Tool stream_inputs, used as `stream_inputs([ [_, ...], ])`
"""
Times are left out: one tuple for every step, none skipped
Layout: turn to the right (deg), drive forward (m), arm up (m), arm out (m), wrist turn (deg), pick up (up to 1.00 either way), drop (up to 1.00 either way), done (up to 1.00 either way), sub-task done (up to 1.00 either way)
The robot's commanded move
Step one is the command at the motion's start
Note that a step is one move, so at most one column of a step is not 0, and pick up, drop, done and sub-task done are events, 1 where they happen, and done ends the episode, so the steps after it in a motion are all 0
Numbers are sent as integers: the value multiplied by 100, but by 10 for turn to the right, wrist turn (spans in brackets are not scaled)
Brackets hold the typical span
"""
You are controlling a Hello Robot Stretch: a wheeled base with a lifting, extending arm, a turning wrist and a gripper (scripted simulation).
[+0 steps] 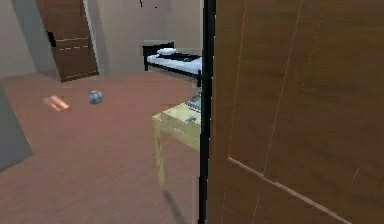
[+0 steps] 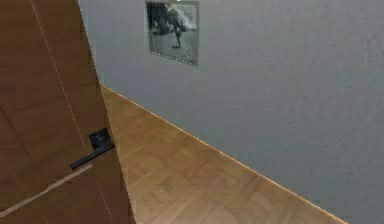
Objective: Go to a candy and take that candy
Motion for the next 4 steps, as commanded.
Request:
stream_inputs([
  [0, 55, 0, 0, 0, 0, 0, 0, 0],
  [-420, 0, 0, 0, 0, 0, 0, 0, 0],
  [0, 100, 0, 0, 0, 0, 0, 0, 0],
  [0, 100, 0, 0, 0, 0, 0, 0, 0],
])
